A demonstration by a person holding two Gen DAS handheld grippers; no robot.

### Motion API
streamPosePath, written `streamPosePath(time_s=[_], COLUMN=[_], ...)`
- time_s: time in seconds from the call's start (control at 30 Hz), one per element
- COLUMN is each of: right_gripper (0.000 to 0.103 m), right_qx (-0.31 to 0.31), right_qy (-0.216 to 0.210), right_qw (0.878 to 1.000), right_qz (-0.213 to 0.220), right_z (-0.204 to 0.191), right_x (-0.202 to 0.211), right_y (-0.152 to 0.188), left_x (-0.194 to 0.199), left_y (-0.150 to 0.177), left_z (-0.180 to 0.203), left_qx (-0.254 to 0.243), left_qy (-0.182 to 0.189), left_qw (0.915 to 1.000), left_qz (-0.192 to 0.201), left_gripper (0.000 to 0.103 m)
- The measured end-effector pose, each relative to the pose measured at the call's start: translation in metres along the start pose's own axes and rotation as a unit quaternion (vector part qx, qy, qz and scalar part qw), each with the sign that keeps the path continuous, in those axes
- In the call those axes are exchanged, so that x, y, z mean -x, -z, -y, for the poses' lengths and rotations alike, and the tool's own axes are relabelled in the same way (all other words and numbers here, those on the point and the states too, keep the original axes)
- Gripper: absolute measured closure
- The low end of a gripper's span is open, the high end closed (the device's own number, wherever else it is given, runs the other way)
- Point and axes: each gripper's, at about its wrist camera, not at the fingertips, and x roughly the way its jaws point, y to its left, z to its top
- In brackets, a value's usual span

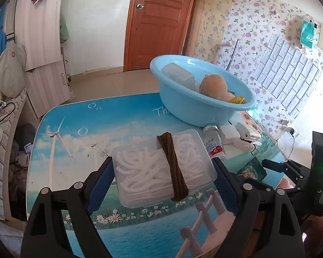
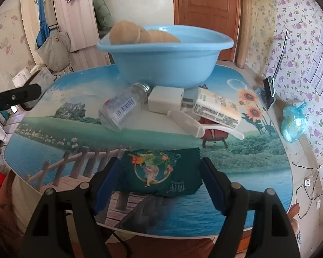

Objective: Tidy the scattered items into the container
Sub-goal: 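Carry the green packet and swab box over the basin with both tools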

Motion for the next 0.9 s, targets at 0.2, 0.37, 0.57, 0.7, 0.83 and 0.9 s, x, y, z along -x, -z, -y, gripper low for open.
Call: streamPosePath(time_s=[0.2,0.37,0.57,0.7,0.83,0.9], right_gripper=[0.022,0.05,0.057,0.058,0.059,0.059], right_qx=[0.012,-0.002,0.003,0.011,0.009,0.007], right_qy=[0.008,-0.009,-0.014,-0.015,-0.02,-0.021], right_qw=[1.0,1.0,1.0,1.0,1.0,1.0], right_qz=[-0.001,0.017,0.017,0.017,0.018,0.02], right_z=[-0.006,-0.004,-0.006,-0.009,-0.01,-0.009], right_x=[-0.007,-0.003,-0.001,0.0,0.003,0.005], right_y=[0.003,0.002,0.001,0.001,0.002,0.002], left_x=[-0.001,-0.001,0.0,0.003,0.004,0.005], left_y=[0.001,0.001,0.002,0.002,0.002,0.002], left_z=[0.001,0.002,0.004,0.004,0.004,0.003], left_qx=[-0.005,-0.006,-0.008,-0.009,-0.009,-0.009], left_qy=[-0.004,-0.002,-0.001,0.0,0.0,-0.001], left_qw=[1.0,1.0,1.0,1.0,1.0,1.0], left_qz=[-0.004,-0.005,-0.004,-0.003,-0.001,0.001], left_gripper=[0.015,0.015,0.015,0.015,0.015,0.015])
